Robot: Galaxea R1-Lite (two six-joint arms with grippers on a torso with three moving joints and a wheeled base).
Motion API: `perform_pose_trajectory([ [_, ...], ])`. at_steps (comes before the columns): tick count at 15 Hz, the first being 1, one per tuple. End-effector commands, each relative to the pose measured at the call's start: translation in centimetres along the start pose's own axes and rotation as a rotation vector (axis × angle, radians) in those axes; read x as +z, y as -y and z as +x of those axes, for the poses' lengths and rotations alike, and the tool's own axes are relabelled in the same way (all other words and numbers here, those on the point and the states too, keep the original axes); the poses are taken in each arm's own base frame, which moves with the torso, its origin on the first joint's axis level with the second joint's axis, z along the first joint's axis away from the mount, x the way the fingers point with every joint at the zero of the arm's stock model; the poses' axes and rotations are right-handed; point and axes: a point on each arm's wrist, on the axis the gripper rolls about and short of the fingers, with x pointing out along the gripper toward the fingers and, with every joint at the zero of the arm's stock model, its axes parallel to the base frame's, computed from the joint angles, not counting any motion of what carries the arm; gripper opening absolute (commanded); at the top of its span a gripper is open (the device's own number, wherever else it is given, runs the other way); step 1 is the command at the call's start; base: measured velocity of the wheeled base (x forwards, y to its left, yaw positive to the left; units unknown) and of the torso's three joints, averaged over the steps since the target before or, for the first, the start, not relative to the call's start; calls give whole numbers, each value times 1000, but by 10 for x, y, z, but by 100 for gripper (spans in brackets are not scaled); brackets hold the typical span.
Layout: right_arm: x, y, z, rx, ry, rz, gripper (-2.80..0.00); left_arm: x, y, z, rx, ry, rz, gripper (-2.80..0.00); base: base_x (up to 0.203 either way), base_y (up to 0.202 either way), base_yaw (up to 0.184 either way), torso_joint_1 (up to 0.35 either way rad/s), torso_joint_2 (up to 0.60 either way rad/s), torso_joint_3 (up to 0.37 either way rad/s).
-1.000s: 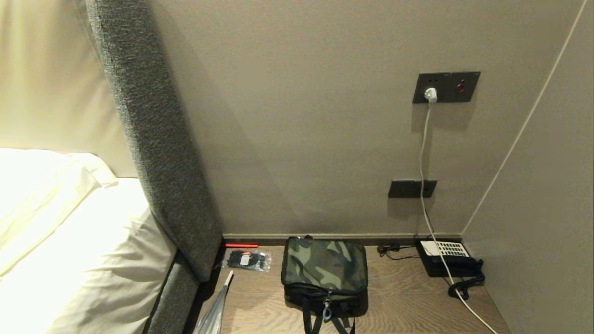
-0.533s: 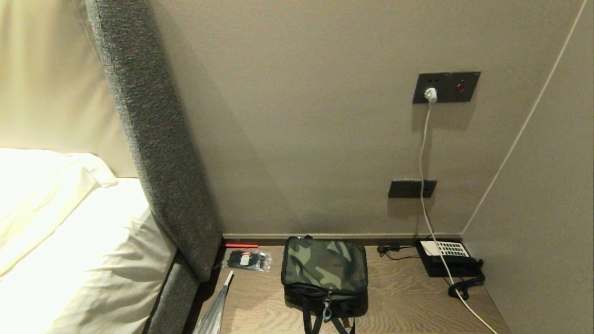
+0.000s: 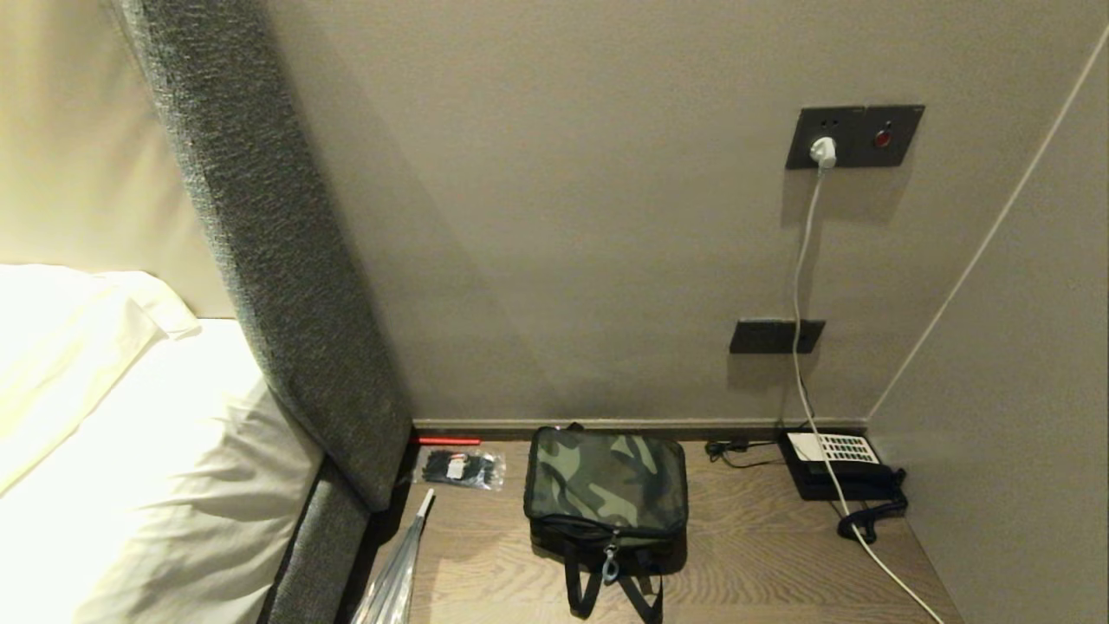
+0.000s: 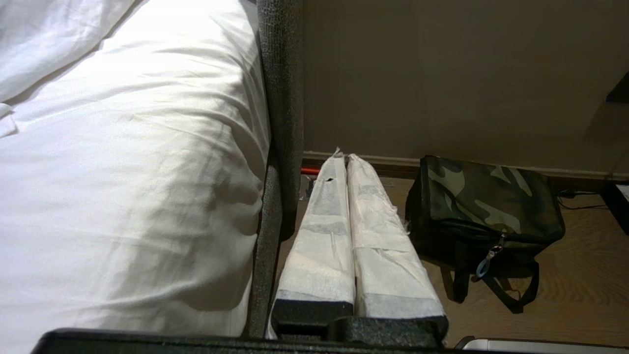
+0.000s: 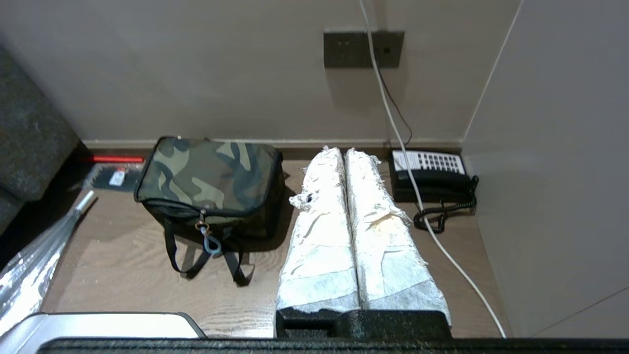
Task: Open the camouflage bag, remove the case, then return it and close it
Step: Open the top of the storage box
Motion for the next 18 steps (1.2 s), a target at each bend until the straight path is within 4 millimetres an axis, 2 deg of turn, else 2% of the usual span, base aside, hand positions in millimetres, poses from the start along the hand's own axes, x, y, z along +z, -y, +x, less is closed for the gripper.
perform_pose_trajectory([
  [1,0,0,0,0,2,0,-280,0,0,0,1,1,2,-280,0,0,0,4,4,-200],
  [18,0,0,0,0,2,0,-280,0,0,0,2,1,2,-280,0,0,0,3,2,-197],
])
